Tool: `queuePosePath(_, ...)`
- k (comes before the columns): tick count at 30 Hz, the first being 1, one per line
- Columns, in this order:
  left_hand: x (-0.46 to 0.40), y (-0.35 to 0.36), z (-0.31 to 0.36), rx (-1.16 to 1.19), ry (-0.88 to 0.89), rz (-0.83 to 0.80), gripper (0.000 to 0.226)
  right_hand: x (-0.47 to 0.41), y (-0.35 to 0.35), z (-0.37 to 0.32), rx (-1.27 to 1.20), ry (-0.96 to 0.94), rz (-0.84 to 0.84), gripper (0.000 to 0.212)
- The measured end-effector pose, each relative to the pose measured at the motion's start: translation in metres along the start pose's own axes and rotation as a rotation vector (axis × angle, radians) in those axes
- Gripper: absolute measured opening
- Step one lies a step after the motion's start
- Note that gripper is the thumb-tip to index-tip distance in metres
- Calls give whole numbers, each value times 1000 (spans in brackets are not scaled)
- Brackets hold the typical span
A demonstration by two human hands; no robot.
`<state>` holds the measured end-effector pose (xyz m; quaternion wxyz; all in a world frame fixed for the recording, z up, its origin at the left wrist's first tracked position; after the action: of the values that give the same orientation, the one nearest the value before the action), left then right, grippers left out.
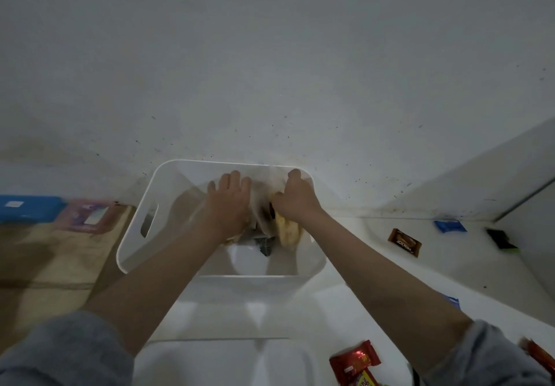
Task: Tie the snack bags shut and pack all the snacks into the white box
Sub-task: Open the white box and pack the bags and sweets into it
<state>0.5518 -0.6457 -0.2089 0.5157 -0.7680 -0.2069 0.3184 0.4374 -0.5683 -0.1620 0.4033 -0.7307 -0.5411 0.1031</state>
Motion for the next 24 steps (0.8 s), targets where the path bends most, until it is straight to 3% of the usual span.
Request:
queuePosePath(2,8,-1,-12,121,-258,-163,44,0,2,5,55,-7,2,66)
queuePosePath(4,16,12,-22,337,-473,-495,54,2,7,8,121,-1,-43,86)
queuePosePath(7,26,37,-11,785,-478,-870,36,6,19,7,147,29,-132,105)
queuePosePath(9,29,41,-7,862,-449,-881,23,7,24,6,118,48,-151,103)
queuePosePath(11,28,40,-11,778,-428,-858,5,5,26,6,90,67,-143,92)
queuePosePath(15,23,43,-24,903,-492,-792,19,7,18,7,70,56,-76,81)
queuePosePath(21,22,39,-21,1061,-494,-852,22,17,-4,2,113,-215,175,70)
queuePosePath(24,26,31,-17,1080,-554,-917,48,28,-11,2,182,-264,200,67)
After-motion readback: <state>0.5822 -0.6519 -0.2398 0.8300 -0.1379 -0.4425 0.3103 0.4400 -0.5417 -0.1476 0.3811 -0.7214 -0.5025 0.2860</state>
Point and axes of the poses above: each hand's wrist, its own x-axis away from the middle knuckle, its own y-axis out of the palm, z = x × y, the point moved 5 cm from there along -x, towards the middle knuckle, and after that the axes turned 6 degrees about -z, right-handed, at the moved point
